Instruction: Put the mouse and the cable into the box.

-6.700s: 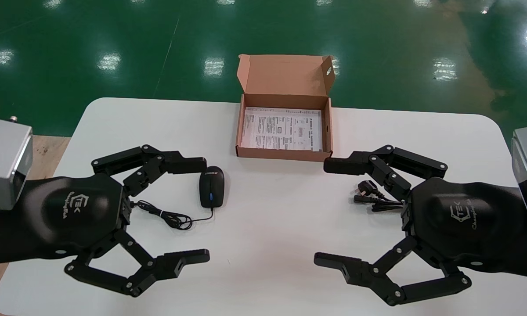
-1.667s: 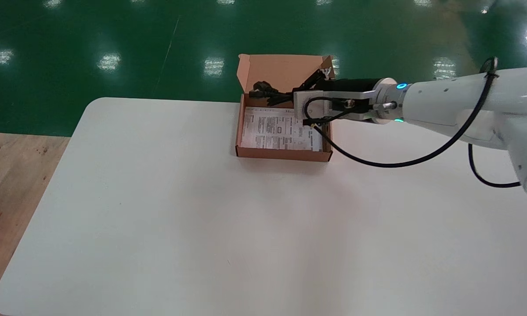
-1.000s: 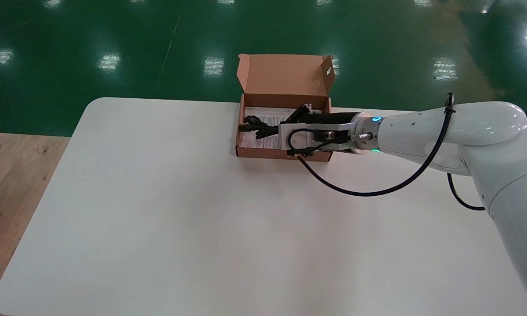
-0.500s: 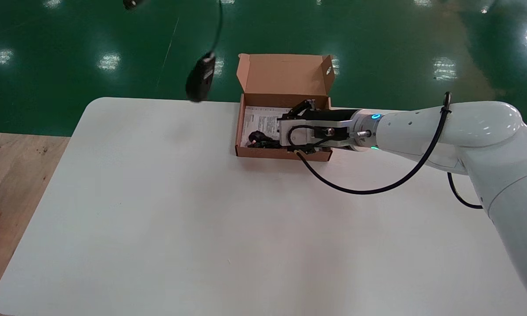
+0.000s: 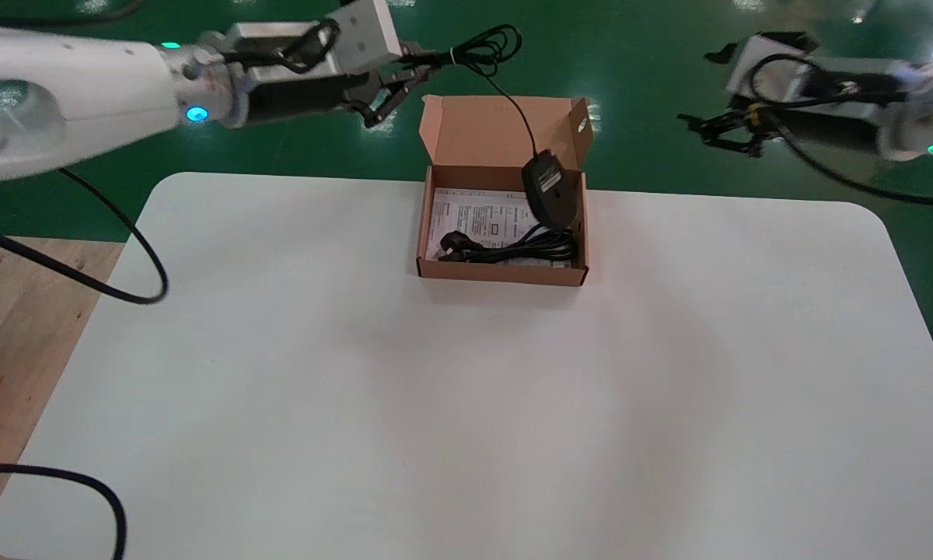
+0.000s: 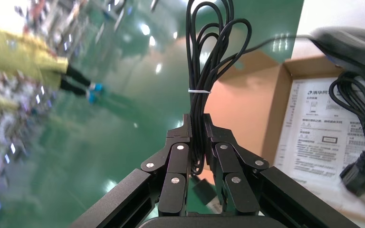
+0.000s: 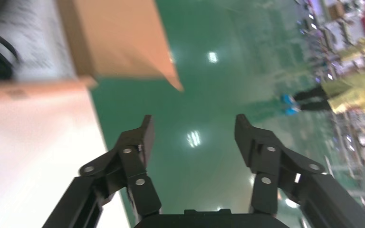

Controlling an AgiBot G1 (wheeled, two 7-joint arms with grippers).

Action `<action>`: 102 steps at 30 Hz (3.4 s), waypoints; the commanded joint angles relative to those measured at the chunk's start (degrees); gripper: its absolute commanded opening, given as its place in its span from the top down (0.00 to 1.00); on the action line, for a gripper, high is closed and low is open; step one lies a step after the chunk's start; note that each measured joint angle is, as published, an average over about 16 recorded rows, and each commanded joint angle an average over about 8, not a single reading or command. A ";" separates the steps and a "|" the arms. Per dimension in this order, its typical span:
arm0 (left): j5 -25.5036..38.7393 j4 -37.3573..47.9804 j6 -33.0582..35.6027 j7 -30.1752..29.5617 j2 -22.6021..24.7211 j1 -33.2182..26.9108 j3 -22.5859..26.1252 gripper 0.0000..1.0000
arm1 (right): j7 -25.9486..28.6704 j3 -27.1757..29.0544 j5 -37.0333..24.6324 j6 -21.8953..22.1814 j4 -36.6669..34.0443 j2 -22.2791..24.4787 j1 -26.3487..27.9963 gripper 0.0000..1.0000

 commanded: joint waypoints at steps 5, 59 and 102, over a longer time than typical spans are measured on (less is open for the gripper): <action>-2.28 -0.56 -7.81 -2.19 3.26 5.86 -1.60 1.00 | -1.87 0.22 0.09 -4.87 -1.48 7.30 3.87 0.00; -10.81 -18.38 -8.70 -48.90 -1.33 24.24 2.00 0.00 | 5.56 1.46 2.90 -18.49 4.38 14.36 -0.94 0.00; -28.12 -63.43 21.29 -56.46 -32.47 43.49 -9.88 0.00 | 48.66 16.72 29.69 -32.07 56.86 24.47 -37.45 0.00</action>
